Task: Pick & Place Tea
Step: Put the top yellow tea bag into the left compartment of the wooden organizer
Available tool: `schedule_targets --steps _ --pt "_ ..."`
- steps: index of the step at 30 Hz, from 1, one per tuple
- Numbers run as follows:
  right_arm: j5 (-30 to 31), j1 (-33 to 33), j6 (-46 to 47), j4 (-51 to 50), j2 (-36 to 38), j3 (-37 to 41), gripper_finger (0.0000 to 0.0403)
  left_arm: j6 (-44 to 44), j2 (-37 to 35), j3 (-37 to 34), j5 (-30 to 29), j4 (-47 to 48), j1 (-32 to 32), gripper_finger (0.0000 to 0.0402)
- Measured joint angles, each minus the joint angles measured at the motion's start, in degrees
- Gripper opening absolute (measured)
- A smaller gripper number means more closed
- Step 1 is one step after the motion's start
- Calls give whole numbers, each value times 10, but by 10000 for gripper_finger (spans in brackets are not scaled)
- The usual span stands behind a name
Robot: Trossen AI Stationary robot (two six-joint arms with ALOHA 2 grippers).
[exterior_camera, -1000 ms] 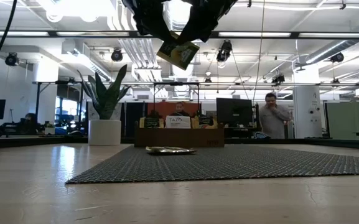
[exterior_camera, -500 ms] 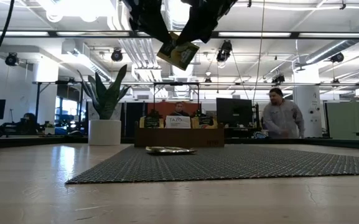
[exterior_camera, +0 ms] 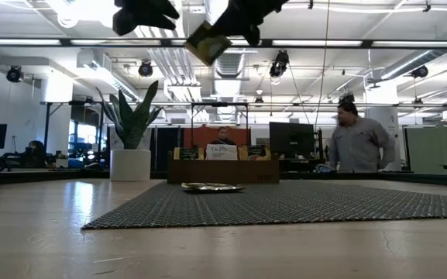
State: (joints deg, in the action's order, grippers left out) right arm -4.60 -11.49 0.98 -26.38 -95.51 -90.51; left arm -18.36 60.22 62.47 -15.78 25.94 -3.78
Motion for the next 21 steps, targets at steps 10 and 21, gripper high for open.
schedule_targets --steps 10,21 --pt "-44 -1 153 245 2 84 8 -85 -160 -229 0 -259 14 129" --pt "-51 -3 320 473 3 181 8 -102 -198 -270 -36 -301 14 129"
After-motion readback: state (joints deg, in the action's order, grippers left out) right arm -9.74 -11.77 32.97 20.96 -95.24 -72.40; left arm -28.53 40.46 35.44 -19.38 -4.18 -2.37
